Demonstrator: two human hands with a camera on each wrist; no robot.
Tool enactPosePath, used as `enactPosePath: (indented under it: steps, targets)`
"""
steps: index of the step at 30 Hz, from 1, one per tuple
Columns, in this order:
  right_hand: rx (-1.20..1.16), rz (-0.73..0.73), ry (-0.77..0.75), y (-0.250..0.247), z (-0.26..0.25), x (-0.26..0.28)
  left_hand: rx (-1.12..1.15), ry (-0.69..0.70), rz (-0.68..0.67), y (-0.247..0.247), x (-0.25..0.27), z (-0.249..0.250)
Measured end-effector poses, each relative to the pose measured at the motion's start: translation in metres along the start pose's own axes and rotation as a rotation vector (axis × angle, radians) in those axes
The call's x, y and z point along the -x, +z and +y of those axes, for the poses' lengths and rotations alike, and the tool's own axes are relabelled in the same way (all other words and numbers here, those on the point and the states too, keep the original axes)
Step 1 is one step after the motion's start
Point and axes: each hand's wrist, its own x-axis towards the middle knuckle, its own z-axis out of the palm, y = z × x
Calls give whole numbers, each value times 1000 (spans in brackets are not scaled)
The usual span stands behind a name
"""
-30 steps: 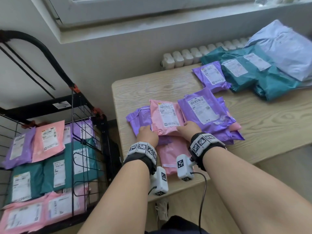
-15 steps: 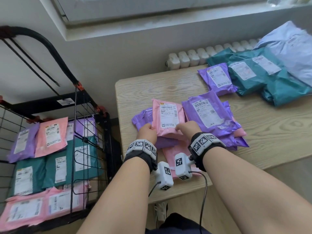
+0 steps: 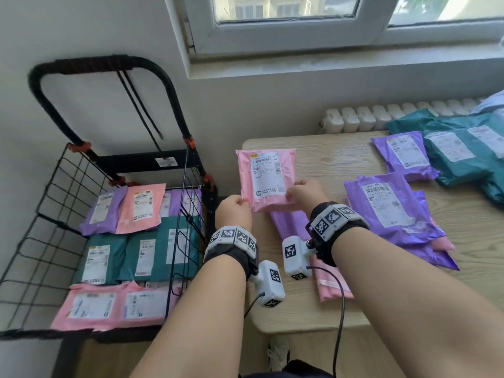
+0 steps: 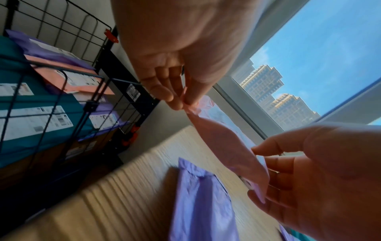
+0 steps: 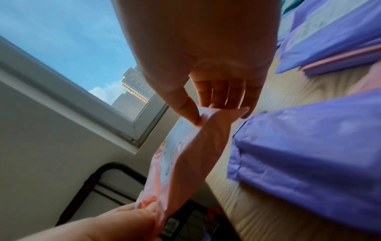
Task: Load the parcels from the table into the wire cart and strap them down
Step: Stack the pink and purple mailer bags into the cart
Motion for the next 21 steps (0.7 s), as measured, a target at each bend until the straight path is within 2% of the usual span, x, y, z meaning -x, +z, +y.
enactPosePath:
  steps: [4, 8, 14, 21]
  targets:
    - [24, -92, -45, 59, -30, 13, 6, -49, 117, -50, -15, -29]
    - [95, -160, -69, 129, -64, 27, -5, -81, 161, -106, -44, -70]
    - [164, -211, -45, 242, -105, 45, -42, -140, 129, -187, -97, -146]
    - [228, -353, 107, 345, -110, 46, -98, -164, 27, -249, -145, -216]
